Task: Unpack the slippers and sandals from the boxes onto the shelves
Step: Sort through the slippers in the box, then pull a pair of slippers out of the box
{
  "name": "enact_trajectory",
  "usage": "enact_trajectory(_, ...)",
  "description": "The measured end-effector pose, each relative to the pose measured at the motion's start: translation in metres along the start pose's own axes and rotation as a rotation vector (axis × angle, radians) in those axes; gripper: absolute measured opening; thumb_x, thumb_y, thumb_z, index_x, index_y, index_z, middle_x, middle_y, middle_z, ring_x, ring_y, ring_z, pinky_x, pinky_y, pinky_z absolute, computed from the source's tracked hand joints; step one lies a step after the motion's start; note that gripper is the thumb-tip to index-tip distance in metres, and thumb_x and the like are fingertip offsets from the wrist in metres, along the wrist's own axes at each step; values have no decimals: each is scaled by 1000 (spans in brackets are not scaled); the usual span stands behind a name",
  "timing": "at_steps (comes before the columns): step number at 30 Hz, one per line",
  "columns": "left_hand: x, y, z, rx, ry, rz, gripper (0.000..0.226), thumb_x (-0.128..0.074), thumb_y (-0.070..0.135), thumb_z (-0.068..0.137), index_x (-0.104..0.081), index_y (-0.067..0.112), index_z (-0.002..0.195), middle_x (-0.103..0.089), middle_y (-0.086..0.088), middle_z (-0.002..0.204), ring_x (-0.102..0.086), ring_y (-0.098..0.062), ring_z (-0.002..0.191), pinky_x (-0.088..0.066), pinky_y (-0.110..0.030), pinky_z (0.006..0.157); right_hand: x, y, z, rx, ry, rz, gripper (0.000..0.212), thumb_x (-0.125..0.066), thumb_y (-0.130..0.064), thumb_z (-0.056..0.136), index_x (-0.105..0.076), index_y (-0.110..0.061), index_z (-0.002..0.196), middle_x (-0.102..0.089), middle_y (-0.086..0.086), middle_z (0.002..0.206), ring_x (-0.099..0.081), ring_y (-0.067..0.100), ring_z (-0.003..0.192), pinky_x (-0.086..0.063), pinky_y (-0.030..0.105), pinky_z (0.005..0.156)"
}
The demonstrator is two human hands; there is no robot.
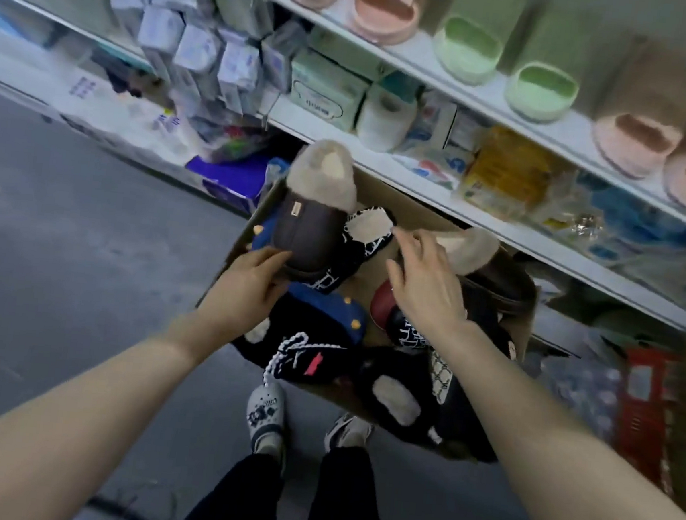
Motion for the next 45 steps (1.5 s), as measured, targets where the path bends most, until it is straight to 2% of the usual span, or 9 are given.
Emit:
enact_trajectory(5, -15, -21, 22, 77, 46, 9, 60, -71, 12, 81, -48, 3, 136, -48, -20, 137, -51, -40, 119, -44, -45, 98, -43, 3, 38, -76, -67, 3, 51, -54, -26, 96, -41, -17, 144, -44, 19, 133, -48, 40, 114, -45, 48, 94)
enact_trajectory(11, -24, -17, 92, -37, 79, 161, 68, -71, 15, 80, -42, 2, 140, -36, -26, 146, -31, -46, 136, -29, -55, 112, -65, 82, 58, -195, -271, -240, 62, -59, -22, 90, -34, -18, 146, -39, 16, 143, -41, 39, 126, -40, 47, 99)
enact_trajectory(17, -35, -20, 139, -36, 13, 321, 74, -64, 33, 87, -29, 10, 148, -27, -22, 153, -18, -47, 142, -20, -58, 114, -66, 161, 61, -211, -537, -631, 57, -51, -22, 93, -32, -17, 146, -30, 12, 154, -13, 41, 147, -10, 49, 119)
enact_trajectory(21, -31, -19, 160, -54, -12, 377, 70, -60, 42, 87, -36, 6, 143, -40, -24, 142, -27, -47, 136, -25, -58, 111, -63, 166, 72, -13, -450, -723, 43, -55, -19, 88, -53, -16, 131, -52, 12, 130, -35, 39, 132, -16, 43, 118)
enact_trajectory(27, -19, -3, 175, -152, -45, 333, 32, -67, 31, 85, -59, 0, 90, -60, -26, 89, -55, -43, 92, -38, -48, 90, -24, 138, 88, 64, -238, -453, 42, -64, -6, 70, -66, -9, 112, -61, 23, 101, -51, 41, 107, -35, 43, 103)
enact_trajectory(31, -6, 15, 157, -211, -50, 143, 29, -57, 30, 93, -56, 2, 90, -58, -22, 84, -55, -37, 86, -39, -42, 78, 19, 88, 93, 241, -92, -384, 34, -50, -19, 67, -68, -12, 95, -62, 19, 78, -59, 39, 82, -45, 43, 83)
enact_trajectory(36, 12, 36, 116, -211, -141, -79, 41, -38, 51, 88, -50, 12, 83, -55, -7, 77, -51, -22, 75, -40, -36, 68, 37, 28, 80, 64, -284, -190, 31, -40, -25, 92, -58, -21, 116, -66, 17, 113, -58, 38, 105, -37, 42, 87)
enact_trajectory(40, -19, 34, 67, -168, -223, -45, 47, -37, 52, 86, -58, 9, 84, -58, -10, 79, -52, -24, 80, -37, -35, 73, -17, 13, 35, -200, -478, 6, 49, -41, -25, 98, -40, -21, 147, -43, 22, 147, -46, 41, 129, -35, 43, 106)
enact_trajectory(45, -62, 16, 32, -110, -192, 103, 48, -44, 50, 87, -68, 8, 93, -60, -15, 85, -57, -36, 84, -37, -39, 84, -93, 10, -10, -320, -393, 200, 42, -42, -38, 100, -50, -23, 138, -53, 16, 139, -51, 37, 123, -45, 45, 96)
Point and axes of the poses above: each hand's wrist, its own z-axis towards the middle knuckle, its own x-axis out of the back of the hand, y = z × x, the point moved 4 cm from there along z, towards the middle knuckle
